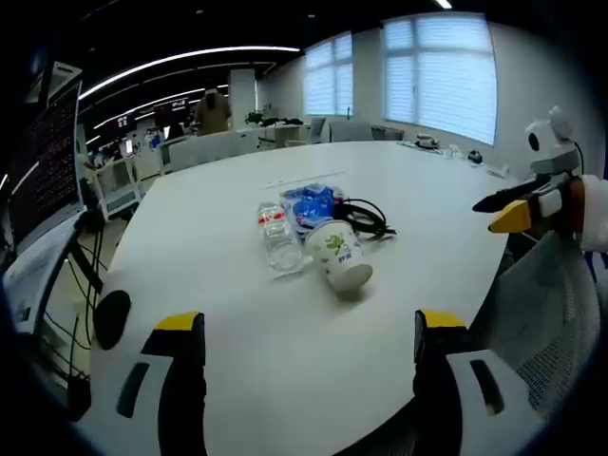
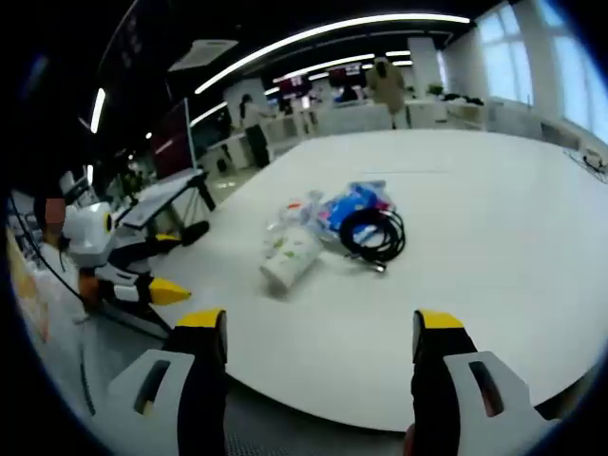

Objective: Arrange the tabletop items into an orderly group along one side of the table until the central work area is clear of visible clutter.

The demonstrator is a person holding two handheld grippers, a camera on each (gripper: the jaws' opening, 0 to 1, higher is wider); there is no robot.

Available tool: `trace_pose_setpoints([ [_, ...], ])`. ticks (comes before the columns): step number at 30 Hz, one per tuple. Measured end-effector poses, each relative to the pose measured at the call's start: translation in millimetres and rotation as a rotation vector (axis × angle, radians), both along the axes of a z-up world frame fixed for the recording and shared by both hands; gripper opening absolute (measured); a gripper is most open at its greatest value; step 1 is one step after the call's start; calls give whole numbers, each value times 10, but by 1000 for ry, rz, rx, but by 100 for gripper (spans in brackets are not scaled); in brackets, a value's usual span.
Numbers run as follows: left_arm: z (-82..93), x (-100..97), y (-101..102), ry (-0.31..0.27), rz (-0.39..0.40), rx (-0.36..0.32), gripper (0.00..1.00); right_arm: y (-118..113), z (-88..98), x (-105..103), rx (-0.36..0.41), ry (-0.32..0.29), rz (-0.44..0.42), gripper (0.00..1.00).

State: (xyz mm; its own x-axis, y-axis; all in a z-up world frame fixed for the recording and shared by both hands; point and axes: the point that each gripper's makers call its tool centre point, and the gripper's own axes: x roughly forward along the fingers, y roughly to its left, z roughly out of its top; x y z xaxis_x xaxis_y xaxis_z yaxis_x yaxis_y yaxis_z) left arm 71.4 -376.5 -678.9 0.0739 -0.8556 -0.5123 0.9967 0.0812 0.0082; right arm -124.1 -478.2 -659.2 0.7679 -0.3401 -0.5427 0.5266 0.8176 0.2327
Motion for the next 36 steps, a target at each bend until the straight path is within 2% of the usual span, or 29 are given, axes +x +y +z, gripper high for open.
trace_pose_setpoints([
  [36,-11,-3,10,0,-5,9,91,-14,-21,2,6,0,-9,77],
])
